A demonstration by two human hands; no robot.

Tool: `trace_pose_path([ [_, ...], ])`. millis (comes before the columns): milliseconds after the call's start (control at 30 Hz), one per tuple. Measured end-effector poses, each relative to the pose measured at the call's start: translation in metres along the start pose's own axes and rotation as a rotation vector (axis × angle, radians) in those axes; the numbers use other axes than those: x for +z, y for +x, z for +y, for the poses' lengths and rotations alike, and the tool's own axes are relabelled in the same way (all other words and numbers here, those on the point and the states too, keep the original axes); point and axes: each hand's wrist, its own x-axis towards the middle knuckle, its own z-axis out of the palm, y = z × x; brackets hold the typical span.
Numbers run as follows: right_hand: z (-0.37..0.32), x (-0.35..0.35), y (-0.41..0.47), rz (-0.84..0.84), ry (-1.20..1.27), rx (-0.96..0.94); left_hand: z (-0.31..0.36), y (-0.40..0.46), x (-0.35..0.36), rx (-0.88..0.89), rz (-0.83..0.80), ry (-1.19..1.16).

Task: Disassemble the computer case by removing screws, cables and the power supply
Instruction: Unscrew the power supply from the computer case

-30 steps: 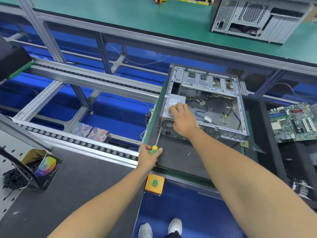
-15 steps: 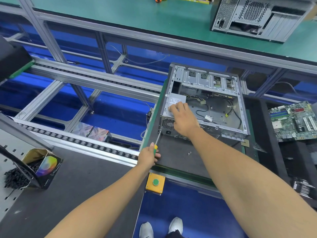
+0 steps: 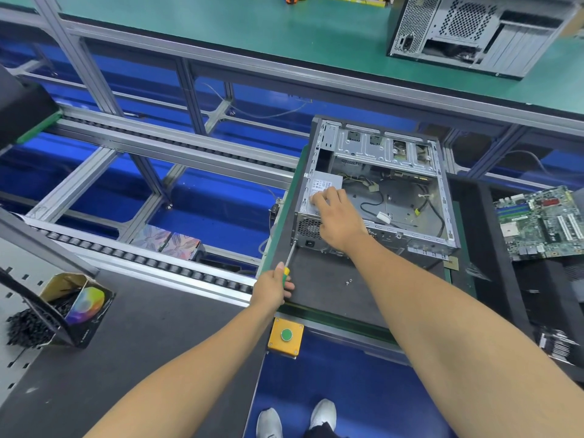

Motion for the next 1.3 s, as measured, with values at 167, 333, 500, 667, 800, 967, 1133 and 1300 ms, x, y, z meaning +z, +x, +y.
trace_pose_path([
  [167,0.0,0.001,0.0,-0.003,-0.007,0.005,0.004,-0.001,-0.001,0.035,-0.005,-0.008],
  [333,0.0,0.001,0.0,-0.007,-0.015,0.003,0.001,-0.004,0.0,0.065,0.031,-0.002],
  [500,0.0,-0.001,0.0,-0.013,-0.012,0.001,-0.001,-0.002,0.001,0.042,-0.018,-0.062],
  [667,-0.001,-0.002,0.0,-0.019,-0.01,0.005,0.006,-0.001,0.005,-0.033,-0.057,-0.058],
  [800,-0.001,-0.003,0.0,-0.021,-0.008,0.008,0.008,-0.002,0.003,0.031,-0.057,0.022],
  [967,-0.002,-0.003,0.0,-0.023,-0.01,0.008,0.004,-0.004,0.002,0.086,-0.02,0.036],
  [1133,-0.002,-0.003,0.0,-0.024,-0.007,0.012,0.001,-0.005,0.006,0.073,-0.078,0.002],
  [1300,-0.002,-0.003,0.0,-0.024,-0.004,0.013,0.002,-0.006,0.011,0.055,-0.057,0.048],
])
